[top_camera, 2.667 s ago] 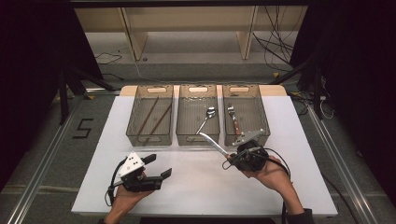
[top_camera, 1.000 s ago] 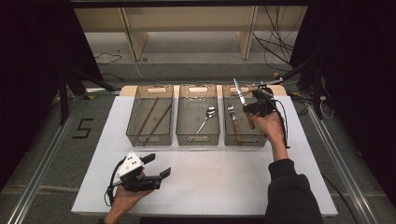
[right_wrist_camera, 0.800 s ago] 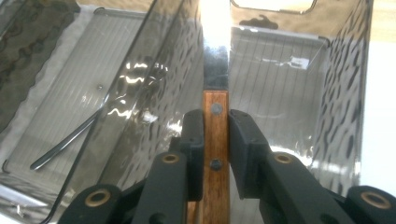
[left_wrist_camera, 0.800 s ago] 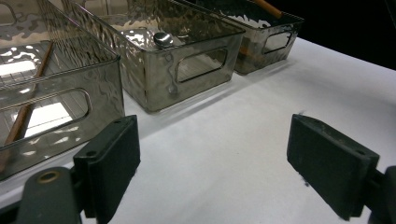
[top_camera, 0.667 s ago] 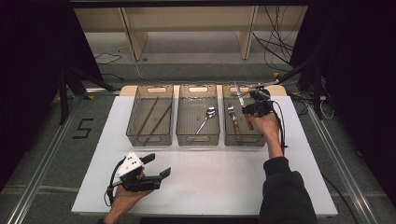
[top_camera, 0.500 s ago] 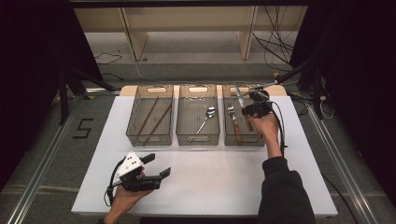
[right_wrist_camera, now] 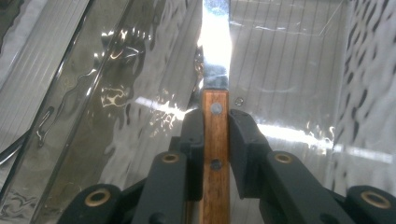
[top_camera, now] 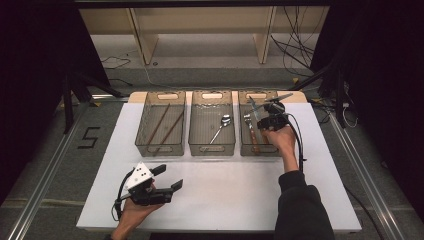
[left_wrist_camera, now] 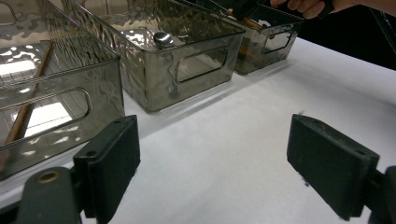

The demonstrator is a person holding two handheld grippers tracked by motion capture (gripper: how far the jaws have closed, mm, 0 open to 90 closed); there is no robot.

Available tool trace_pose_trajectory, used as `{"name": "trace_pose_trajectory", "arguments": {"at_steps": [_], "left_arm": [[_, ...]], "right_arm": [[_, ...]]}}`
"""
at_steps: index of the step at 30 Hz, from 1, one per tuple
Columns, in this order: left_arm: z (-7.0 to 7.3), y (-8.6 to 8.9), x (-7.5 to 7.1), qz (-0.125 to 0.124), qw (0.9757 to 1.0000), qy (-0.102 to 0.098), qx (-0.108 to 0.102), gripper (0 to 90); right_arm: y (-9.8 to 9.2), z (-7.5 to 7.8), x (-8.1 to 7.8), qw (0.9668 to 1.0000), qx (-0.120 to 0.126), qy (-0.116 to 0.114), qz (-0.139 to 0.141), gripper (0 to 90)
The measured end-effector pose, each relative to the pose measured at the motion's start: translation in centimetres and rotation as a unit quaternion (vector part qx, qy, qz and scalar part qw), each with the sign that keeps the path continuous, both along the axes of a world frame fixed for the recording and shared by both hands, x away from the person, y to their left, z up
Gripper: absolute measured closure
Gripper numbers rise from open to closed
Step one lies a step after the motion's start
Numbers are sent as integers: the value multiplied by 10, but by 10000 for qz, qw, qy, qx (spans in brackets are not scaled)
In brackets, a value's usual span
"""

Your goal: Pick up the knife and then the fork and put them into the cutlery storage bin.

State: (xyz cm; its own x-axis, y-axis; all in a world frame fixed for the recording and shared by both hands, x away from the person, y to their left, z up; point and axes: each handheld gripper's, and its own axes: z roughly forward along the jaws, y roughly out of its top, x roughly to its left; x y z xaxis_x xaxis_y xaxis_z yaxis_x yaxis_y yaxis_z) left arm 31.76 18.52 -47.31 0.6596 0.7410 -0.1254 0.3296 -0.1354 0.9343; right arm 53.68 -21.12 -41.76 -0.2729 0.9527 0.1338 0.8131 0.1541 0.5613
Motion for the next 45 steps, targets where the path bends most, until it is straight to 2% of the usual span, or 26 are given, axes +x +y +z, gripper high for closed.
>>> {"name": "trace_pose_trajectory", "arguments": {"at_steps": [16, 17, 20, 23, 31, 39, 45], "left_arm": [[0, 0, 0, 2, 10000, 1, 6, 169], [0, 0, 0, 1, 10000, -3, 6, 169], [0, 0, 0, 2, 10000, 0, 4, 169], [0, 0, 0, 4, 10000, 8, -11, 169], [0, -1, 0, -7, 10000, 8, 1, 168], [0, 0, 0, -2, 10000, 15, -5, 168], [0, -1, 0, -2, 10000, 15, -8, 168]], "right_arm": [[4, -8, -1, 9999, 24, 107, 59, 762], [4, -8, -1, 9999, 45, 136, 68, 751], [2, -5, -1, 9996, 256, 92, 85, 562], [1, 2, -4, 9991, 375, 19, 221, 493], [-4, 12, -12, 9981, 488, -156, 349, 462], [-3, 17, -17, 9968, 595, -294, 452, 366], [1, 20, -27, 9942, 722, -480, 644, 325]]}}
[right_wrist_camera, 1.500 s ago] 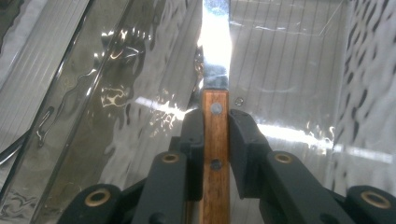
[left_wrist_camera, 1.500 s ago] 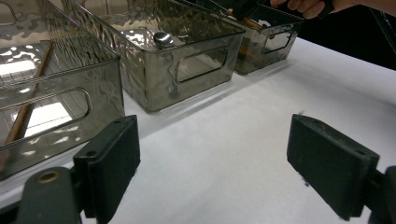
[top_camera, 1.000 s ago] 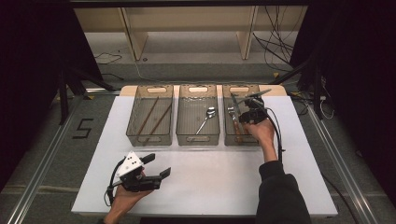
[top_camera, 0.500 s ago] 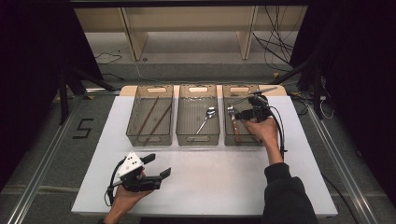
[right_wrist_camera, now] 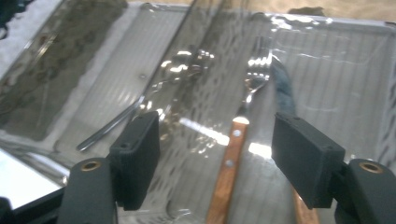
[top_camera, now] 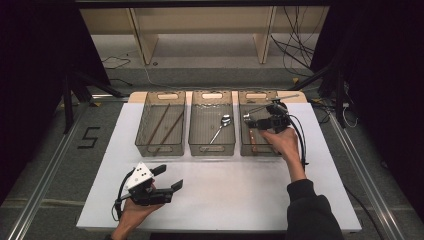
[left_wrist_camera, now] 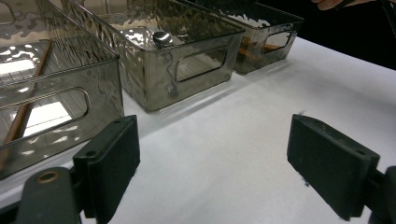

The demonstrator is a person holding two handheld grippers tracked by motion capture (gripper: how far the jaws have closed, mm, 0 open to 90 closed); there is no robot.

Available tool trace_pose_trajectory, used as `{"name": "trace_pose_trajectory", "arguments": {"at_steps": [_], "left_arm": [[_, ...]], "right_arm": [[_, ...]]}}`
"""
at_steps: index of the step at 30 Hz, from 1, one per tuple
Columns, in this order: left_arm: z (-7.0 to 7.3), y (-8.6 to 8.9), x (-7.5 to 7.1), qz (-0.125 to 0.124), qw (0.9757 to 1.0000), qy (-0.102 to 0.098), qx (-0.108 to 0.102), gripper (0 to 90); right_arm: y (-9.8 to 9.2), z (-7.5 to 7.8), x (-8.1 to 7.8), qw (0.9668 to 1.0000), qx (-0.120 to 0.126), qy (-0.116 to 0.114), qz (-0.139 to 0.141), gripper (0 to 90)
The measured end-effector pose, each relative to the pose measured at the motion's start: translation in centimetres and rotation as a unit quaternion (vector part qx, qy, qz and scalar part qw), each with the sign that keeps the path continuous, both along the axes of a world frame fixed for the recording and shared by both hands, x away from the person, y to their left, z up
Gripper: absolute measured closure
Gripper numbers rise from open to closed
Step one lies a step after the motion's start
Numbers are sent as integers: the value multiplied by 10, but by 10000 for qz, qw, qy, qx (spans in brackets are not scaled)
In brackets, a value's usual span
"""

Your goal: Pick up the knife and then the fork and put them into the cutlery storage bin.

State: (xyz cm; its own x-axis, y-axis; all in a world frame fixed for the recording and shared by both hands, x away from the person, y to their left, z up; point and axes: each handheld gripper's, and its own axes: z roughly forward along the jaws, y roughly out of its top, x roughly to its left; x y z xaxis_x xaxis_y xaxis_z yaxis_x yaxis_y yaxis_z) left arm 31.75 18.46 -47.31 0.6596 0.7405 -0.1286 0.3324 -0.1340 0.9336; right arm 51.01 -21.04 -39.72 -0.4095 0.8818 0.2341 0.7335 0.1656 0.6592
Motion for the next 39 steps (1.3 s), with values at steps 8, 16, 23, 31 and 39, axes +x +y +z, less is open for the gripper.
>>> {"name": "trace_pose_trajectory", "arguments": {"at_steps": [8, 16, 23, 31, 39], "left_arm": [[0, 0, 0, 4, 10000, 8, -13, 168], [0, 0, 0, 7, 10000, 16, -18, 168], [0, -1, 0, -17, 10000, 17, 20, 168], [-1, 0, 0, 6, 10000, 24, -19, 168], [-1, 0, 1, -8, 10000, 38, -7, 168]], "right_arm": [[6, 2, -21, 9989, 199, -338, 245, 312], [7, 2, -47, 9955, 406, -708, 473, 310], [3, -1, -76, 9915, 562, -989, 637, 304], [-3, -7, -110, 9843, 733, -1339, 881, 285], [-4, -16, -134, 9787, 795, -1534, 1106, 282]]}}
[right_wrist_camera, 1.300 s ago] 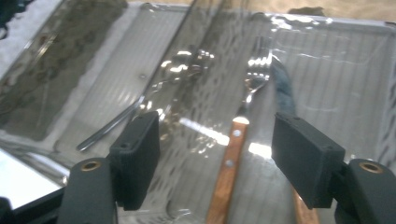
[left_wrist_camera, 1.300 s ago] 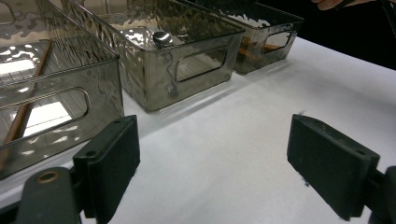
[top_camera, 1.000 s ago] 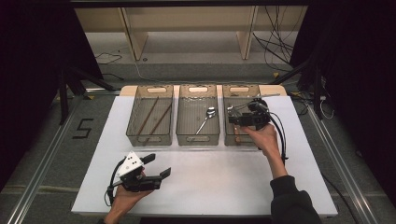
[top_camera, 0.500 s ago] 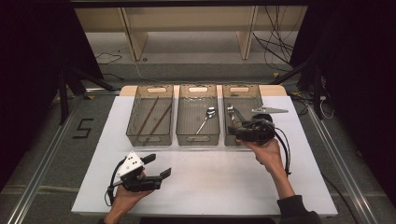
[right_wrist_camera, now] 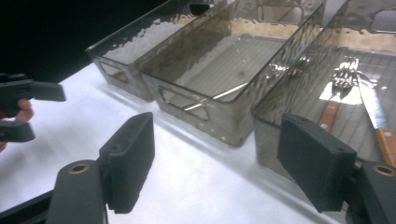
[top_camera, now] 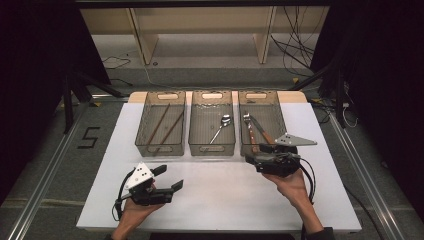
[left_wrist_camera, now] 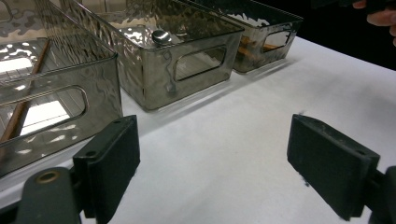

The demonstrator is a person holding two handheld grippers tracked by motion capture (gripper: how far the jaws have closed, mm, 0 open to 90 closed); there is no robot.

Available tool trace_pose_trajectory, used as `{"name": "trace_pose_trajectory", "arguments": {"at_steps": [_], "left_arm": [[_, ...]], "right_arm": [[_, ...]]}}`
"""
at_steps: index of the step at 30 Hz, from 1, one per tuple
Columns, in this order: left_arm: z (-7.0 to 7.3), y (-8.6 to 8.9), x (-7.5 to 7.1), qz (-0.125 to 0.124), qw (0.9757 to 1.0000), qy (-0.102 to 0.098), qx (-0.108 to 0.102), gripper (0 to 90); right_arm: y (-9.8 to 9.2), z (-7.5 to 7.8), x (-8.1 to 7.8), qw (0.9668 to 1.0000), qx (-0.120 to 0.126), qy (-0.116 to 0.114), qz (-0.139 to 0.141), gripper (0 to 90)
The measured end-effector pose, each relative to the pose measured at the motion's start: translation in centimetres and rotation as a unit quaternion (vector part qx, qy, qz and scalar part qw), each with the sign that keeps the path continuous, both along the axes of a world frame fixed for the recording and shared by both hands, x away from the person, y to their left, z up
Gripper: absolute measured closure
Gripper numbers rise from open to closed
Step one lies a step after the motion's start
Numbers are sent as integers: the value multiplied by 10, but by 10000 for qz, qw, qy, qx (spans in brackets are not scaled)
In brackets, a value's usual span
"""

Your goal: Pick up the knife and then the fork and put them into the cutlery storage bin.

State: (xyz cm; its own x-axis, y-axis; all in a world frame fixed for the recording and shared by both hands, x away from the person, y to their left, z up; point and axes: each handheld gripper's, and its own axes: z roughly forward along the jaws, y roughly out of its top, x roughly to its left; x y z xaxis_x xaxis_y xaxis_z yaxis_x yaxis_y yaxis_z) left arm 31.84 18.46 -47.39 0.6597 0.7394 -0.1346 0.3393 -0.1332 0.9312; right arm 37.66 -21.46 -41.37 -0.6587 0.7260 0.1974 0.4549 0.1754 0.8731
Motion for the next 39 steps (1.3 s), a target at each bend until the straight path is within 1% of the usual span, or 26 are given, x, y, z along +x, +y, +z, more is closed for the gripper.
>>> {"name": "trace_pose_trajectory", "arguments": {"at_steps": [3, 7, 10, 13, 15, 19, 21, 24, 26, 29, 33, 39], "left_arm": [[0, 0, 0, -8, 10000, -1, 9, 168], [0, 0, -1, -7, 10000, -5, -10, 168], [1, 0, -1, -16, 10000, -9, -5, 168], [1, 0, -1, -20, 10000, -10, -5, 168], [1, 0, -1, -28, 10000, -13, 12, 168], [1, 0, -1, -39, 10000, -13, 12, 168], [1, -1, -1, -45, 10000, -13, 21, 168], [1, -1, -1, -53, 10000, -11, 11, 167], [1, 0, -1, -44, 10000, -4, -1, 167], [1, 0, -1, -50, 10000, -6, -9, 167], [1, 0, -2, -67, 10000, -8, -11, 167], [1, 0, -2, -81, 10000, 6, -24, 167]], "right_arm": [[0, -2, -6, 9999, 60, -55, 70, 275], [0, -6, -15, 9996, 130, -214, 143, 262], [-1, -9, -23, 9990, 117, -394, 187, 254], [-2, -12, -30, 9984, 203, -474, 232, 248], [-4, -15, -34, 9979, 209, -550, 270, 247], [-7, -21, -44, 9970, 289, -657, 279, 239], [-10, -24, -48, 9968, 269, -709, 265, 232], [-14, -30, -54, 9965, 336, -717, 262, 228], [-16, -35, -58, 9963, 299, -766, 250, 224], [-19, -40, -62, 9961, 312, -787, 228, 220], [-22, -45, -65, 9965, 310, -751, 200, 205], [-25, -52, -70, 9966, 221, -767, 191, 189]]}}
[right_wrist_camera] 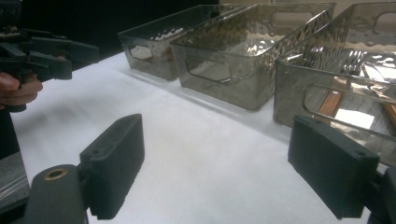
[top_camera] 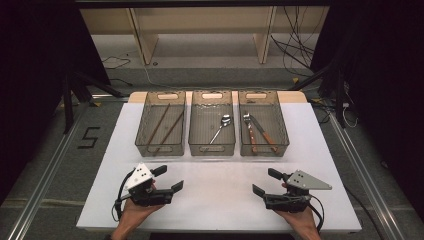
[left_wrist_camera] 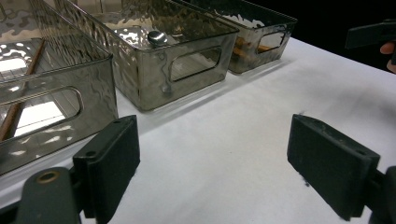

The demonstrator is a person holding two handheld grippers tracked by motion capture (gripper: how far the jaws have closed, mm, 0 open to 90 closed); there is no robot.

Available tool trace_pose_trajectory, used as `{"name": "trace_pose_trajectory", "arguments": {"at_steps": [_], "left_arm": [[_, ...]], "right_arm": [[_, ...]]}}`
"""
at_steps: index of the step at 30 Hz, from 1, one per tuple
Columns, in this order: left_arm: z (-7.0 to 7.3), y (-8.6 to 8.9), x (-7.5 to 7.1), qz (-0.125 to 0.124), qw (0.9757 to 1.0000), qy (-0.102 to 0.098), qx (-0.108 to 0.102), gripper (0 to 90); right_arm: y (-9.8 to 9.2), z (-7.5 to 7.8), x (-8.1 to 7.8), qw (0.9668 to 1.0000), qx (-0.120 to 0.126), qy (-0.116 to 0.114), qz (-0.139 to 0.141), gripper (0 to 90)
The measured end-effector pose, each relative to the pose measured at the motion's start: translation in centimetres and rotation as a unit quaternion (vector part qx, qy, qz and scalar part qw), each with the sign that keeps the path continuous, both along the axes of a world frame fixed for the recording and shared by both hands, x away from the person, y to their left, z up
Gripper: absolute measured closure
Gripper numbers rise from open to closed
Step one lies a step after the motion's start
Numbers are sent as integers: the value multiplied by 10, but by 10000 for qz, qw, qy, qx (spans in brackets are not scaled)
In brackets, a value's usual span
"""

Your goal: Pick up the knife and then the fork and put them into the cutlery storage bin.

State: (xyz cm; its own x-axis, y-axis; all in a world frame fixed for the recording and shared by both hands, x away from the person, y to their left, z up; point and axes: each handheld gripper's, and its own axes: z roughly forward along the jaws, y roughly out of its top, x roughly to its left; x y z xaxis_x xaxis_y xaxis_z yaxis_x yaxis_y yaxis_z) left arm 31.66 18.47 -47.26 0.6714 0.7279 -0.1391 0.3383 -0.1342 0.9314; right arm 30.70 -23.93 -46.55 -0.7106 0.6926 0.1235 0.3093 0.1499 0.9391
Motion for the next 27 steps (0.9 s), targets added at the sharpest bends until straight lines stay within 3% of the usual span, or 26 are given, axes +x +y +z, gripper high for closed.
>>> {"name": "trace_pose_trajectory", "arguments": {"at_steps": [27], "left_arm": [[0, -1, 0, -28, 10000, 7, 14, 167]], "right_arm": [[-6, 0, -2, 9999, 105, -52, -117, 180]]}}
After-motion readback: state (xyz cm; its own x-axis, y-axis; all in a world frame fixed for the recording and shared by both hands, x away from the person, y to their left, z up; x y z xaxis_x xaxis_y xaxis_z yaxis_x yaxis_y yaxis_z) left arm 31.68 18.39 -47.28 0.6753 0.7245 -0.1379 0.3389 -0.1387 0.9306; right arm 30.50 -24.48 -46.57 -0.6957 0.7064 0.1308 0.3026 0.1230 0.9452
